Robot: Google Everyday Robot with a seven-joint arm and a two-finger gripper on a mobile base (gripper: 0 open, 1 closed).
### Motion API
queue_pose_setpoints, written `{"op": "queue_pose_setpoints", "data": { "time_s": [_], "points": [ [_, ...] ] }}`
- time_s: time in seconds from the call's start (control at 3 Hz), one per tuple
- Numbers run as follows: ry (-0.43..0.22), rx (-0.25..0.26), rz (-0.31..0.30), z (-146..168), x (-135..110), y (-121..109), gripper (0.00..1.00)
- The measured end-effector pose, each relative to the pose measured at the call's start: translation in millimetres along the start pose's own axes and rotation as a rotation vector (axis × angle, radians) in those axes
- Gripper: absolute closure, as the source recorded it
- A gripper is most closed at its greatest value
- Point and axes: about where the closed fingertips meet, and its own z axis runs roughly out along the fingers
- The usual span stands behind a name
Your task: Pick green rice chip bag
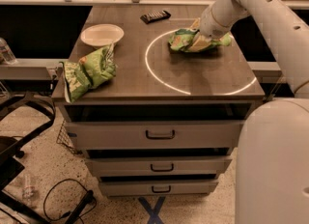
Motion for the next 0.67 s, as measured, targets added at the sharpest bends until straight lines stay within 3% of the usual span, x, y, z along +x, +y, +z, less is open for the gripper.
{"op": "queue_pose_setpoints", "data": {
  "time_s": [0.33, 0.67],
  "points": [
    [0.000, 0.000, 0.000, 0, 0, 0, 1.00],
    [-0.009, -0.006, -0.031, -7, -15, -1, 1.00]
  ]
}}
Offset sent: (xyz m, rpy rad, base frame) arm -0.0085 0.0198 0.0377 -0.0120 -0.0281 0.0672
